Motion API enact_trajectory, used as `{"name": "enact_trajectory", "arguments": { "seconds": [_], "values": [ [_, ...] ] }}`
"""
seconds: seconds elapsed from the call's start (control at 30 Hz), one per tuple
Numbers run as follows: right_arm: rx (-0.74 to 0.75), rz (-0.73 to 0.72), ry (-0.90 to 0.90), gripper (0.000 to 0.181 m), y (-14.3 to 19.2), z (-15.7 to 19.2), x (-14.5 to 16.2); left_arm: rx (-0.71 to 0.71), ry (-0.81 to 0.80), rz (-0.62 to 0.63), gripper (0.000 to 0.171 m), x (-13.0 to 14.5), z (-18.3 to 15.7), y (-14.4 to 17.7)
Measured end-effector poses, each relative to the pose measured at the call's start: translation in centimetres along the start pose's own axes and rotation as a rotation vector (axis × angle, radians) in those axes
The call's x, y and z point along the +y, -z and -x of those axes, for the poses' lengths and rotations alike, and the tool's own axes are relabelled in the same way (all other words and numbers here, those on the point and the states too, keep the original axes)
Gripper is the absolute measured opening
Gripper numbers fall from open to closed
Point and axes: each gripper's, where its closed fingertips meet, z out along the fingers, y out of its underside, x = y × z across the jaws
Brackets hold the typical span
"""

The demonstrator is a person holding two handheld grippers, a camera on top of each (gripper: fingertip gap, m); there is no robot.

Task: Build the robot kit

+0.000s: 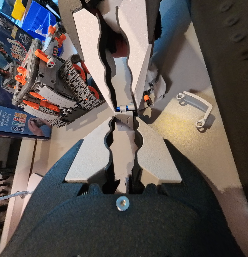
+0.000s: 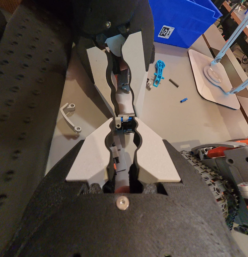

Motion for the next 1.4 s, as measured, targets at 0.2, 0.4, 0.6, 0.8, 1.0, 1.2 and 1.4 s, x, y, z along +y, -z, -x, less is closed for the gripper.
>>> {"name": "enact_trajectory", "arguments": {
  "seconds": [0.2,0.4,0.6,0.8,1.0,1.2,1.4],
  "values": [
    [0.001,0.005,0.027,0.02,0.2,0.2,0.2,0.019,0.044,-0.013,0.022,-0.2,-0.1,-0.2],
    [0.008,0.021,0.028,0.02,0.2,0.3,0.3,0.036,0.095,-0.011,0.022,-0.2,0.0,-0.2],
    [-0.008,0.014,0.003,0.02,0.2,0.5,0.2,0.061,0.135,-0.007,0.022,-0.2,-0.1,-0.3],
    [0.052,-0.055,-0.03,0.028,1.2,-1.1,-1.4,0.019,0.2,-0.072,0.022,-0.8,1.7,0.3],
    [0.1,-0.025,-0.078,0.028,1.8,-2.2,-0.2,0.001,0.28,-0.128,0.022,-0.8,2.9,0.9],
    [0.052,-0.078,-0.222,0.036,1.7,-2.4,-0.7,-0.006,0.424,-0.33,0.023,-2.9,4.9,2.5],
    [0.062,-0.286,-0.33,0.028,2.7,-3.4,-3.7,-0.002,0.531,-0.551,0.023,-5.7,6.4,4.4]
  ]
}}
